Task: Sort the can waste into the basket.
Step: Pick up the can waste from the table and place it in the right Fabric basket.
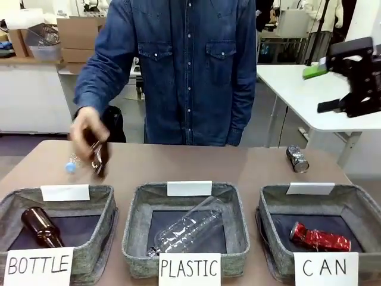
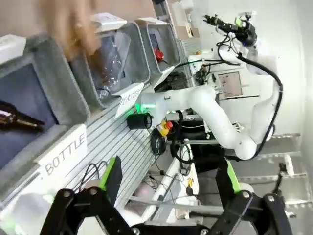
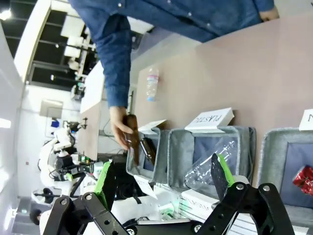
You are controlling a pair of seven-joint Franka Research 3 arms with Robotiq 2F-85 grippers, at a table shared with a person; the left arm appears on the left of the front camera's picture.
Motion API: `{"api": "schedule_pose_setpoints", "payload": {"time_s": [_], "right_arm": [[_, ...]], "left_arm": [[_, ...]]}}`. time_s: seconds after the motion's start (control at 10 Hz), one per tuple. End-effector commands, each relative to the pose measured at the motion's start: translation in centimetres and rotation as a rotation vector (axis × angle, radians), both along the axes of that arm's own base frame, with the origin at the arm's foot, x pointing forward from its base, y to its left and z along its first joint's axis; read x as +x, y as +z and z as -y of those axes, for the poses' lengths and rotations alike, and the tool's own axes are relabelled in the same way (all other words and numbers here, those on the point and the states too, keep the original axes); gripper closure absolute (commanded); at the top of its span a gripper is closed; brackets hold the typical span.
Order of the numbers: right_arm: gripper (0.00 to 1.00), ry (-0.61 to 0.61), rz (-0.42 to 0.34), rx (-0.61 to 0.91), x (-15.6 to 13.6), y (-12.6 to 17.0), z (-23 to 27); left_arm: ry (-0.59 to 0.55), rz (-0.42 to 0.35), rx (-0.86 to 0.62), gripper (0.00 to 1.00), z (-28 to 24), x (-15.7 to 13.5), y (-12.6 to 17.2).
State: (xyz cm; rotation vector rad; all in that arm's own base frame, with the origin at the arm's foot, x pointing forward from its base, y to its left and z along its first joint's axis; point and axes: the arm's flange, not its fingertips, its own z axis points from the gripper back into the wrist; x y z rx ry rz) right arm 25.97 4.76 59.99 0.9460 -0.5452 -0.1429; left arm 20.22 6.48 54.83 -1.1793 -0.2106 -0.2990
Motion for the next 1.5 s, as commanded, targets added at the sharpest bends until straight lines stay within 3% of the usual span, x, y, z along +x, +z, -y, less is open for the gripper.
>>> {"api": "schedule_pose_setpoints", "payload": {"time_s": [0.0,0.1,0.2,0.3,0.4,0.5,0.6,0.7,0.8,0.9,1.2,1.4], "right_arm": [[0.0,0.002,0.007,-0.004,-0.5,0.3,0.3],[0.0,0.002,0.007,-0.004,-0.5,0.3,0.3],[0.0,0.002,0.007,-0.004,-0.5,0.3,0.3],[0.0,0.002,0.007,-0.004,-0.5,0.3,0.3],[0.0,0.002,0.007,-0.004,-0.5,0.3,0.3],[0.0,0.002,0.007,-0.004,-0.5,0.3,0.3],[0.0,0.002,0.007,-0.004,-0.5,0.3,0.3],[0.0,0.002,0.007,-0.004,-0.5,0.3,0.3],[0.0,0.008,0.012,0.001,-0.4,0.3,0.2],[0.0,0.083,0.009,-0.031,-0.9,0.4,0.2],[0.0,-0.003,-0.018,-0.194,-2.7,0.8,3.9],[0.0,-0.112,-0.035,-0.259,-3.0,0.7,6.8]], "left_arm": [[0.01,0.032,0.028,0.0,1.4,0.4,1.2],[0.0,0.0,0.0,0.0,0.0,0.0,0.0],[0.096,0.014,0.072,0.0,-2.0,-0.1,2.4],[0.261,0.061,0.046,0.0,-7.5,-1.5,5.0],[0.372,0.003,0.071,0.0,-13.2,-4.0,5.9],[0.506,-0.101,0.134,0.0,-16.7,-6.7,5.9],[0.51,-0.156,0.194,0.0,-17.2,-8.1,5.6],[0.513,-0.181,0.243,0.0,-15.8,-7.4,5.2],[0.522,-0.057,0.16,0.0,-17.2,-8.7,5.4],[0.522,-0.057,0.16,0.0,-17.2,-8.7,5.4],[0.528,-0.088,0.184,0.0,-17.6,-8.0,5.4],[0.298,-0.062,0.247,0.0,-8.3,-3.4,3.0]]}}
